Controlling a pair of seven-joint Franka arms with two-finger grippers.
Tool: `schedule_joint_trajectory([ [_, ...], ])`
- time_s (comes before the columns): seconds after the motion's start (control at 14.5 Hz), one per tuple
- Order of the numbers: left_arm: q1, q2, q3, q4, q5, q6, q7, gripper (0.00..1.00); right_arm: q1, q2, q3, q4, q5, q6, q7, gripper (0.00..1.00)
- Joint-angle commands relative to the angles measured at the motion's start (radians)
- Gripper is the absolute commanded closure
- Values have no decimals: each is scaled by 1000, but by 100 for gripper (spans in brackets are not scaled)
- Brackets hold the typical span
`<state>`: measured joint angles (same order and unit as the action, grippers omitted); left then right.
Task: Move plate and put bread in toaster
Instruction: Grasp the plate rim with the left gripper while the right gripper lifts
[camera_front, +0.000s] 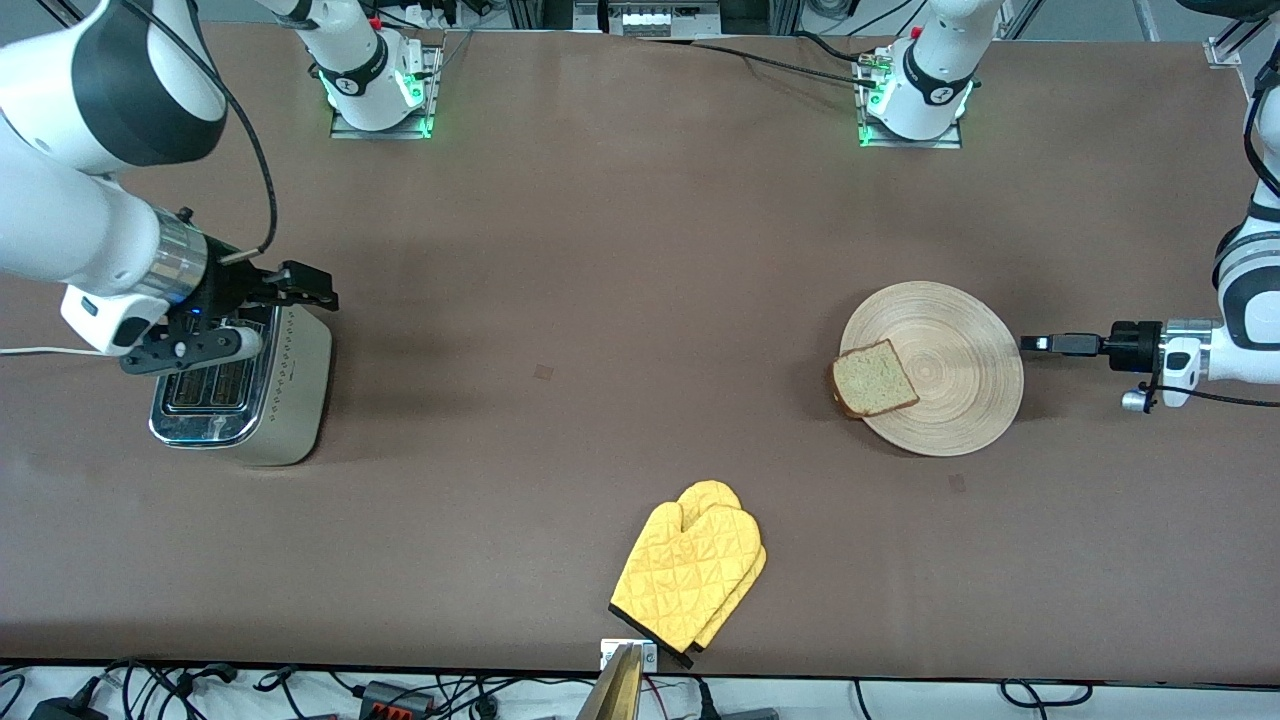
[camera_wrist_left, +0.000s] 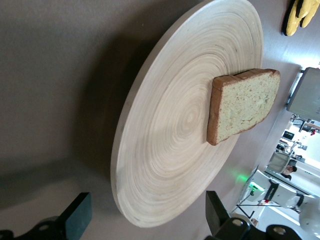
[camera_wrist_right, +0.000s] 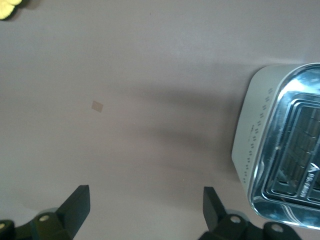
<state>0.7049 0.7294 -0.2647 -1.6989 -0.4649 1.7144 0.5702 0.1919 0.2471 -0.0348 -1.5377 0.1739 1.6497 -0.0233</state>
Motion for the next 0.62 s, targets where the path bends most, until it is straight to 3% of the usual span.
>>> schedule_joint_trajectory([
  [0.0, -7, 25, -1, -2, -23, 36, 57, 0, 9, 15, -5, 14, 15, 1, -3, 0],
  [0.41, -38, 42, -1, -21, -61, 77, 60, 0, 14, 20, -5, 14, 13, 4, -4, 0],
  [0.48, -38, 41, -1, -21, -61, 77, 72, 10, 14, 18, -5, 14, 9, 1, -4, 0],
  [0.55, -38, 41, -1, -19, -61, 77, 101, 27, 14, 15, -5, 14, 6, -2, -4, 0],
])
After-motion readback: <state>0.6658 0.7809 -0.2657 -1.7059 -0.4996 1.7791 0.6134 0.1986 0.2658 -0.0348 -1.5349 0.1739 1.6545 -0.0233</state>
